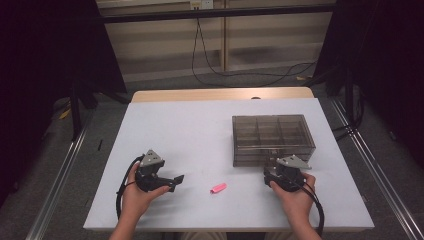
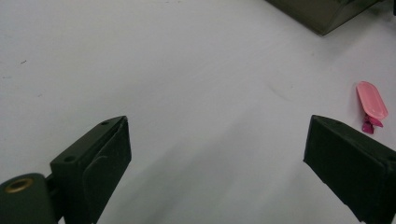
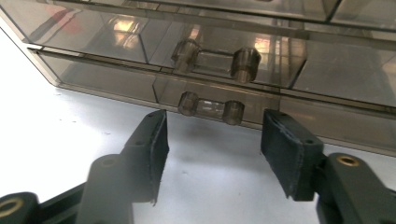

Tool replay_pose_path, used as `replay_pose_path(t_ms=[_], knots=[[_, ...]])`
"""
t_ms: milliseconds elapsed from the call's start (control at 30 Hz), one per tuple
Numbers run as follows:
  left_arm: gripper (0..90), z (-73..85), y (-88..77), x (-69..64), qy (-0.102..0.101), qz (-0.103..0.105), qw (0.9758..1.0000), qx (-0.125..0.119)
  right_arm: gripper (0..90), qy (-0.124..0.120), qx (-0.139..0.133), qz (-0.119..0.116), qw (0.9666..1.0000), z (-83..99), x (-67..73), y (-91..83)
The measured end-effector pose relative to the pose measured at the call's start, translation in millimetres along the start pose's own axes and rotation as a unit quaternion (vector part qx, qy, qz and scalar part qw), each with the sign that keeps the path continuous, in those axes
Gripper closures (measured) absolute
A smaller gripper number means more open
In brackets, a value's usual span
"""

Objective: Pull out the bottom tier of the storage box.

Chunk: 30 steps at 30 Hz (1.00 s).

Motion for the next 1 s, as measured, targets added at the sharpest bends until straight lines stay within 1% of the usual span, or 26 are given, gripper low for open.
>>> replay_pose_path(t_ms=[200,233,300,500,700,767,867,933,1000], knots=[[7.3,-0.3,-0.7,0.4,-0.001,-0.003,1.0000,-0.002,45.3,0.003,0.003,0.006,1.0000,-0.1,1.6,2.5],[7.4,-0.3,-1.4,1.3,0.003,-0.003,1.0000,0.000,45.3,0.005,0.005,0.007,1.0000,-0.1,2.7,2.9],[7.3,-0.2,-1.5,1.2,-0.001,-0.004,1.0000,-0.002,45.9,0.007,0.006,0.008,0.9999,-0.1,3.7,3.6],[7.3,-0.6,-1.8,1.4,0.002,-0.005,1.0000,-0.004,47.5,0.013,0.006,0.014,0.9998,-0.8,5.5,6.1],[7.4,-0.4,-1.8,0.9,0.004,-0.003,1.0000,0.000,47.9,0.018,0.013,0.025,0.9995,0.4,7.9,8.7],[7.4,-0.3,-1.7,0.5,0.002,-0.003,1.0000,-0.001,47.7,0.025,0.018,0.021,0.9993,0.9,8.8,10.0],[7.4,-0.5,-2.0,0.8,0.003,-0.003,1.0000,-0.001,48.1,0.024,0.020,0.027,0.9992,0.8,9.9,10.7],[7.4,-0.5,-2.0,0.9,0.003,-0.003,1.0000,-0.001,49.9,0.028,0.020,0.028,0.9990,0.2,9.6,11.2],[7.4,-0.6,-2.3,1.1,0.004,-0.004,1.0000,-0.002,55.0,0.030,0.022,0.033,0.9988,-0.2,8.4,10.8]])
Point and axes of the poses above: each handheld gripper's, and its own axes: y roughly forward along the jaws, z roughly out of its underside, x roughly to its left, the point moved 2 cm from there along y, roughly forward along the jaws, and after that the axes turned 10 degrees about -x, right-handed, at the moved point
